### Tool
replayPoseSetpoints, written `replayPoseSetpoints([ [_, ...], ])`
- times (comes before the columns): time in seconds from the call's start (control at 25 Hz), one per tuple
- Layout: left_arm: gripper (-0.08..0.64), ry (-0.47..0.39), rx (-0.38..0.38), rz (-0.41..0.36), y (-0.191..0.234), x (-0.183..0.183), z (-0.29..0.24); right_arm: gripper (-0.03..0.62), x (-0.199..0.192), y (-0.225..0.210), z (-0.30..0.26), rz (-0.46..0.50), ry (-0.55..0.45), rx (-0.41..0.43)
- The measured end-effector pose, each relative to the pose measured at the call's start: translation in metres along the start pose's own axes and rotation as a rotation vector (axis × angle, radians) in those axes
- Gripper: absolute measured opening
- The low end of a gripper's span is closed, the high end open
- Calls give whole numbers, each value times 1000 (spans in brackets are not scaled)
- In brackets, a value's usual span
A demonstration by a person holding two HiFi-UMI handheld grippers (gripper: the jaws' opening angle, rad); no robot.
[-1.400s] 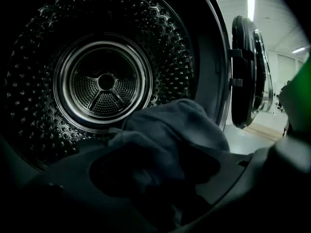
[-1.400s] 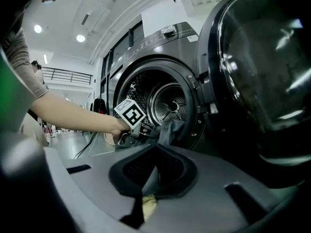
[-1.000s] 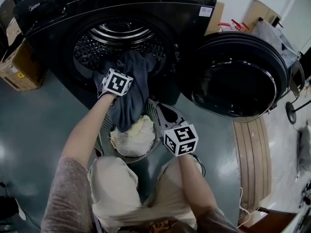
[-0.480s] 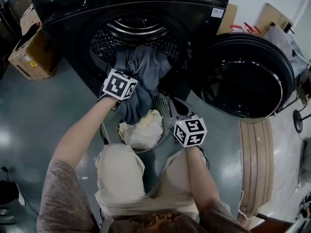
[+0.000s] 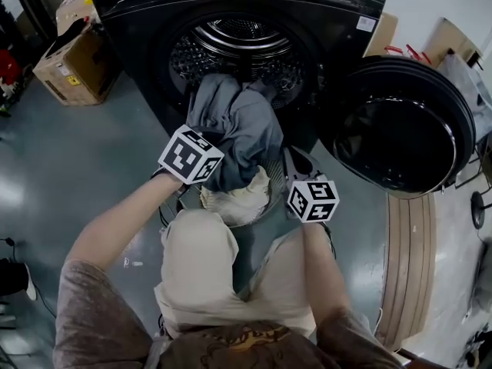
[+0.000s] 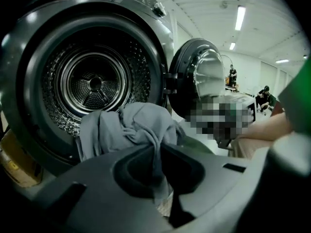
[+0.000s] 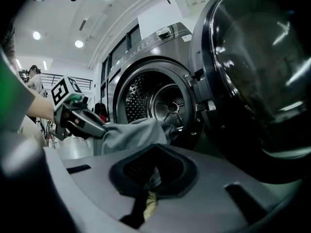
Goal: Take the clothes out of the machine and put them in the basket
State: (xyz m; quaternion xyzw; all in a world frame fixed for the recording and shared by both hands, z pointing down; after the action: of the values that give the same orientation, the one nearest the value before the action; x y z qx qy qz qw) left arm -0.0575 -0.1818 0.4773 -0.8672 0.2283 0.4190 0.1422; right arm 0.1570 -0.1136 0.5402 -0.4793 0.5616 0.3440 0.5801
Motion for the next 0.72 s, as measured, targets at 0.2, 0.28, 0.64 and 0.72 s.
replayPoseSetpoints([
  [0.2, 31, 35, -20, 11, -15, -14, 18, -3, 0, 3, 0, 7, -2, 19],
  [0.28, 31, 42, -16, 14, -15, -16, 25, -3, 1, 2, 0, 6, -3, 21],
  [0.64, 42, 35, -2, 29, -15, -20, 40, -3, 1, 5, -1, 3, -4, 24],
  [0.72, 144, 17, 26, 28, -10, -21, 35, -3, 1, 4, -1, 0, -2, 21],
])
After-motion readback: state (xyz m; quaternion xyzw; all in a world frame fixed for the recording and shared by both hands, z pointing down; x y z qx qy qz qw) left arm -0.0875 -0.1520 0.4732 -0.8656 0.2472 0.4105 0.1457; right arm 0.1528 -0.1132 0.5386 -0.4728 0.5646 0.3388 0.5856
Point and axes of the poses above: the fingertips, and each gripper's own axes: z backward along the fingers, y to its left, x out of its top, the point moved 8 cm from there along z, backward along the fingers, and after that the axes turned 4 degrees about -y, right-handed, at the moved point
